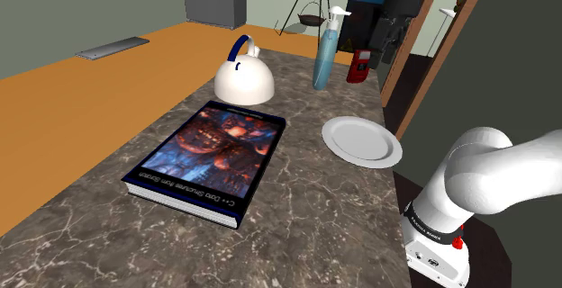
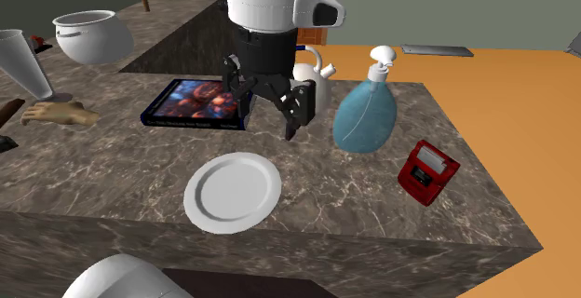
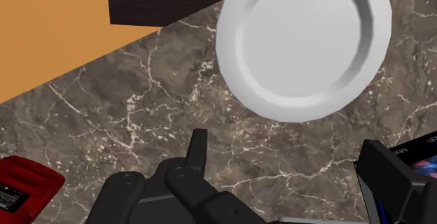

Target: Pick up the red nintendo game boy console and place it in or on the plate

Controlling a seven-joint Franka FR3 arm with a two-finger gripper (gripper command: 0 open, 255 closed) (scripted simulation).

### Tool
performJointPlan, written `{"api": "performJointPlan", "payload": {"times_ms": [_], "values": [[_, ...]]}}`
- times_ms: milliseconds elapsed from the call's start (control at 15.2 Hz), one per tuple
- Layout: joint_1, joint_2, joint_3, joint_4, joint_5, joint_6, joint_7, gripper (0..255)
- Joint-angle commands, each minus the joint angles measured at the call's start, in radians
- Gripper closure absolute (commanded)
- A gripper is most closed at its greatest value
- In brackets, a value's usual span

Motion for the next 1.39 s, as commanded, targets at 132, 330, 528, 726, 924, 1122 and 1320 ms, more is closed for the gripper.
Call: {"api": "performJointPlan", "payload": {"times_ms": [132, 330, 528, 726, 924, 1122, 1320], "values": [[0.004, 0.034, -0.047, 0.015, -0.042, 0.01, -0.087, 0], [0.014, 0.096, -0.116, 0.049, -0.1, 0.028, -0.215, 0], [0.025, 0.17, -0.182, 0.095, -0.148, 0.05, -0.342, 0], [0.039, 0.255, -0.245, 0.155, -0.185, 0.073, -0.468, 0], [0.054, 0.35, -0.305, 0.227, -0.208, 0.097, -0.595, 0], [0.069, 0.456, -0.362, 0.312, -0.215, 0.118, -0.723, 0], [0.078, 0.572, -0.414, 0.409, -0.205, 0.136, -0.854, 0]]}}
